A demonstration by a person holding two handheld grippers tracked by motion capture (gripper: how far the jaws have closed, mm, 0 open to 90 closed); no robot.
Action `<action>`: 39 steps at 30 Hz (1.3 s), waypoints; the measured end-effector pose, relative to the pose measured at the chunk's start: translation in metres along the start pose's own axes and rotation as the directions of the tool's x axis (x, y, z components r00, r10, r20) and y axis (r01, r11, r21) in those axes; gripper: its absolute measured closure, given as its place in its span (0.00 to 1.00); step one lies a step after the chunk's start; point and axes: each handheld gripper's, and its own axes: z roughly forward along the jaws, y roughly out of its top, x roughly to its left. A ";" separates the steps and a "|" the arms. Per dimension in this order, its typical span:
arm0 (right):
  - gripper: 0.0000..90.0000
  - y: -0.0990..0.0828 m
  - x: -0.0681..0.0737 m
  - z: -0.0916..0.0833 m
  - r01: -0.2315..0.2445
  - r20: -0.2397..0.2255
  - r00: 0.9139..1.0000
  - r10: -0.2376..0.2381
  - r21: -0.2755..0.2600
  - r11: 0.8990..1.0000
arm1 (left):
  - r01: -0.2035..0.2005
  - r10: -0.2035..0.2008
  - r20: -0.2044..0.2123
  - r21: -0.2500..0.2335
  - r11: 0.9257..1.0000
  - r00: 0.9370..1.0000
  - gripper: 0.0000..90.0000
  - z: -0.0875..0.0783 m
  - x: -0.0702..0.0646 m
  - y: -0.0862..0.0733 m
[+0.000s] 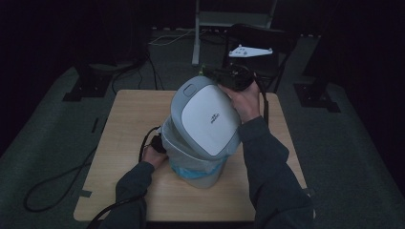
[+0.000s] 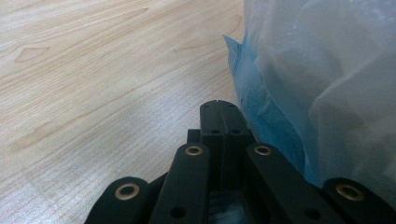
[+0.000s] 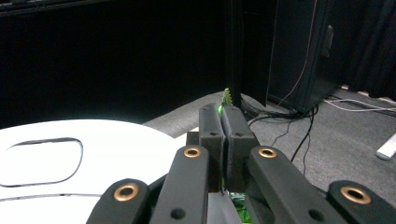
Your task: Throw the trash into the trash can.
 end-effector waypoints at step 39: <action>0.95 0.002 -0.007 -0.001 -0.053 -0.074 0.996 0.053 0.008 0.999 | -0.001 0.001 -0.002 -0.002 1.000 1.000 1.00 0.000 0.000 0.000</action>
